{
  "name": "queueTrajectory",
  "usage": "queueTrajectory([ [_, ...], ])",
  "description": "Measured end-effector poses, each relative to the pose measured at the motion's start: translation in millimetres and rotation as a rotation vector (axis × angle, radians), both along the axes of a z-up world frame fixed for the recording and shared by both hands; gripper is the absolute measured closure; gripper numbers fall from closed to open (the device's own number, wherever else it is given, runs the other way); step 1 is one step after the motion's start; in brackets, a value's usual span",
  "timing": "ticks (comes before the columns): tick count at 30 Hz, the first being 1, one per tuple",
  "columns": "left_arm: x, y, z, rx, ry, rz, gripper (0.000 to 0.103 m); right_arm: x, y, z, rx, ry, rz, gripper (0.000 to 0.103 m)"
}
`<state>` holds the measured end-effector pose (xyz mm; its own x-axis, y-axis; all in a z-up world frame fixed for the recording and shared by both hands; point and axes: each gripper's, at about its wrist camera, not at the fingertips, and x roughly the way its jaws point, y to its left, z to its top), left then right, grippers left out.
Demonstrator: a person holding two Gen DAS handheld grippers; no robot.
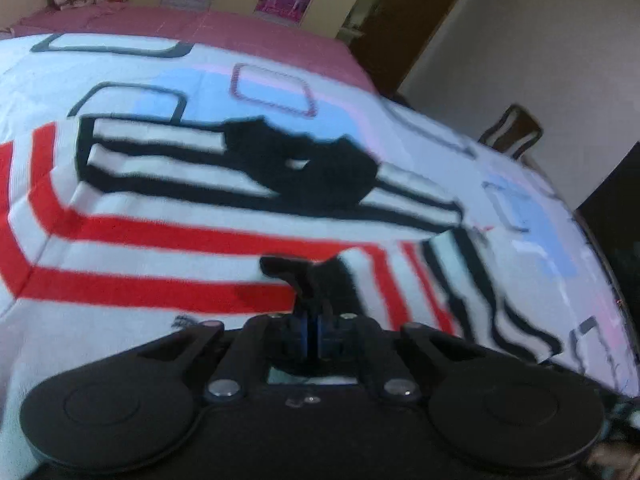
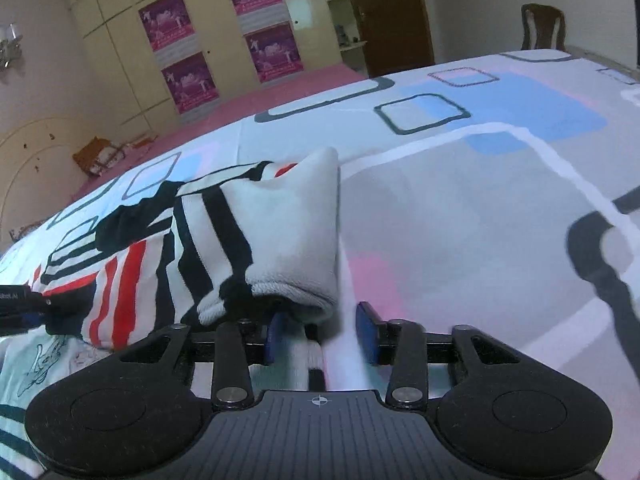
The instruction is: Fold small clothes
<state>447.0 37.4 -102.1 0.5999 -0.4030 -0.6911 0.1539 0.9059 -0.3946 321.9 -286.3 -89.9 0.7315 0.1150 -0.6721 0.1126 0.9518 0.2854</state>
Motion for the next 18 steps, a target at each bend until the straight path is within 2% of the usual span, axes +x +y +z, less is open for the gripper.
queueTrajectory([
  [3, -12.7, 17.6, 25.8, -0.038, -0.100, 0.046, 0.099, 2.9, 7.3, -1.3, -0.062, -0.001, 0.021, 0.084],
  [5, -17.9, 32.3, 31.5, -0.006, -0.126, 0.059, 0.099, -0.4, 5.5, -4.4, -0.066, -0.008, 0.024, 0.085],
  [7, -16.2, 43.4, 20.1, 0.054, -0.095, 0.074, 0.099, -1.8, 4.1, -6.2, -0.066, -0.011, 0.025, 0.087],
  [10, -10.9, 55.4, -7.3, 0.035, -0.010, 0.105, 0.099, -3.3, 5.4, -8.6, -0.077, -0.017, 0.030, 0.087],
  [16, -14.8, 48.9, -13.4, 0.063, -0.021, 0.094, 0.099, -2.3, 6.6, -8.9, -0.088, -0.014, 0.041, 0.087],
  [18, -13.4, 45.9, -12.7, 0.086, -0.020, 0.072, 0.094, -3.8, 5.4, -6.1, -0.082, -0.003, 0.052, 0.087],
])
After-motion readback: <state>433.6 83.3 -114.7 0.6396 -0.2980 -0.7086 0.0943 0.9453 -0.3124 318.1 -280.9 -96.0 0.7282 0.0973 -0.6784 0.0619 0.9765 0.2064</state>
